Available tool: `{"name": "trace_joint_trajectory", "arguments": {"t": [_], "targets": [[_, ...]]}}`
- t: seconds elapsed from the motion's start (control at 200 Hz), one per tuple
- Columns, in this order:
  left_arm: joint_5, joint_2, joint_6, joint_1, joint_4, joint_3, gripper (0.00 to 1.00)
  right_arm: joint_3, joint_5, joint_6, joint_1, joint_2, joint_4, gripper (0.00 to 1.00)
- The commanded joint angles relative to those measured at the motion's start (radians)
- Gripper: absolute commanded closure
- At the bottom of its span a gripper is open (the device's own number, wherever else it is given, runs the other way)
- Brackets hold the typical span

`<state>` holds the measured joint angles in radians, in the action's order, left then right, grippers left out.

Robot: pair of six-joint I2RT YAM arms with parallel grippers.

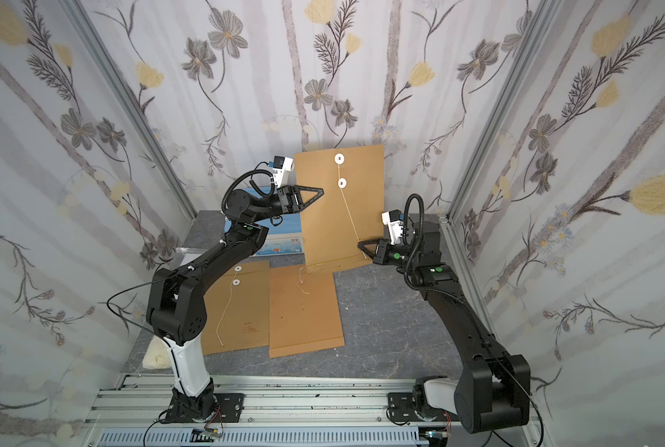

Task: Close the mouth of the file bag
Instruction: Close the file bag.

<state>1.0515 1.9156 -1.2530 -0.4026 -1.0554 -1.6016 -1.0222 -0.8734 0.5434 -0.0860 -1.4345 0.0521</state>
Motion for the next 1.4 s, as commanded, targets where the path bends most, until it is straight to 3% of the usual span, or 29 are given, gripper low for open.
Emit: {"name": "trace_joint_trajectory", "arguments": {"t": [0.0,0.325,0.684,0.934,1.144,1.399], "targets": [[0.027,-0.021,0.004,0.004,-0.036,0.008,1.0,-0.019,-0.027,-0.021,0.06,0.002,0.058,1.0],[0.073,-0.07,0.087,0.004,0.046,0.106,1.0,-0.162,0.067,-0.062,0.213,0.029,0.268,1.0],[0.069,-0.18,0.506,-0.042,0.573,0.174,1.0,-0.37,0.144,-0.09,0.263,-0.034,0.423,1.0],[0.075,-0.184,0.512,-0.066,0.58,0.201,1.0,-0.471,0.164,-0.109,0.262,-0.089,0.461,1.0],[0.077,-0.147,0.642,-0.108,0.798,0.109,1.0,-0.508,0.163,-0.103,0.231,-0.095,0.447,1.0],[0.115,-0.104,0.654,-0.132,0.839,0.067,1.0,-0.506,0.212,-0.086,0.203,-0.092,0.412,1.0]]}}
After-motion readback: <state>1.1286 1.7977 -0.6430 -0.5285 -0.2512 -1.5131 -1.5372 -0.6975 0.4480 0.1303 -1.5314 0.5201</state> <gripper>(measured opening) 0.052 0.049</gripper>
